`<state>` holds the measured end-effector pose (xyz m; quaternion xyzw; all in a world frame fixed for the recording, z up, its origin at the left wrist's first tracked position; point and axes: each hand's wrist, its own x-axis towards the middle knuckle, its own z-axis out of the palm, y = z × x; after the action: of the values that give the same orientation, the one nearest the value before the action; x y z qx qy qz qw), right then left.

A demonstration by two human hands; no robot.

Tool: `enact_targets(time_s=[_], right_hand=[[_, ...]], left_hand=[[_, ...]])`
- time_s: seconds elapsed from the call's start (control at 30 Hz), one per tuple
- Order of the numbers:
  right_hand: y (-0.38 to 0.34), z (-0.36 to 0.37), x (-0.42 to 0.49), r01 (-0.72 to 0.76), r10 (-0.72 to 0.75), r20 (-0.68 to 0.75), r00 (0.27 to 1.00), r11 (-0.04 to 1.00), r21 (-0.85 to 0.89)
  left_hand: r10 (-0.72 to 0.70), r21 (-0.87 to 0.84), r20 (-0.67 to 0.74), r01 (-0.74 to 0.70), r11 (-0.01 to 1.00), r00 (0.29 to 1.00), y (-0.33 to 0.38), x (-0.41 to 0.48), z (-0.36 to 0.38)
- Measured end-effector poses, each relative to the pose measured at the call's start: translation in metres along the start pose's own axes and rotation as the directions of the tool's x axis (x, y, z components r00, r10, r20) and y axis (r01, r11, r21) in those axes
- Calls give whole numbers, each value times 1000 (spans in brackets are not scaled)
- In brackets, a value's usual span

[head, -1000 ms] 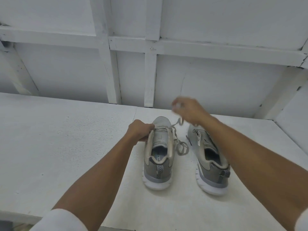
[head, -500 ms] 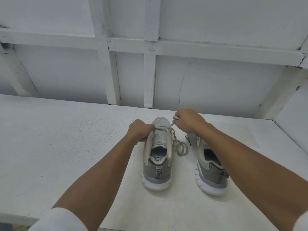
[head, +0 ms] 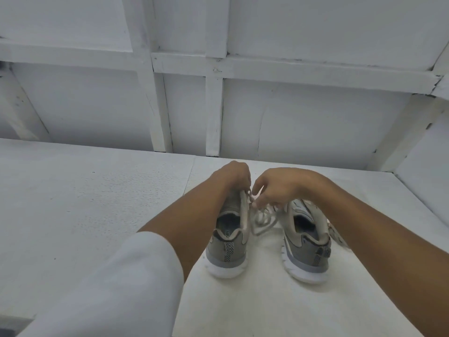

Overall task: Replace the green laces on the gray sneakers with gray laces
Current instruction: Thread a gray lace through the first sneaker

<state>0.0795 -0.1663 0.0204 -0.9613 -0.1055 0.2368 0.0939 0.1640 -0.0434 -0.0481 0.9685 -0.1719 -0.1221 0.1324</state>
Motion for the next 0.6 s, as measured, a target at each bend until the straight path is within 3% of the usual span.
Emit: enact_targets(time_s=[0.13,0.23,0.3,0.4,0.5,0.6], right_hand=[[14,-10,-5,-49,63,-53,997,973,227],[24,-12,-4,-70,108,-107,988,948,310],[27,-9,-1,-73,140,-130,982,905,419],[28,-4,6,-22,178,-199,964,794,607],[24,-5,15,29,173,-249,953,765,643],[23,-9,21,46,161,-300,940,812,582]], left_hand=[[56,5,-26,-56,998,998,-3,3,-2],[63,-172,-67,-74,982,996,-7,-2,-6],[48,-395,-60,-68,916,997,-11,-8,-13],[80,-678,-110,-134,723,991,-5,-20,-34],[151,-756,-200,-250,605,968,10,-39,-67],[202,-745,-274,-341,573,940,22,-57,-97]])
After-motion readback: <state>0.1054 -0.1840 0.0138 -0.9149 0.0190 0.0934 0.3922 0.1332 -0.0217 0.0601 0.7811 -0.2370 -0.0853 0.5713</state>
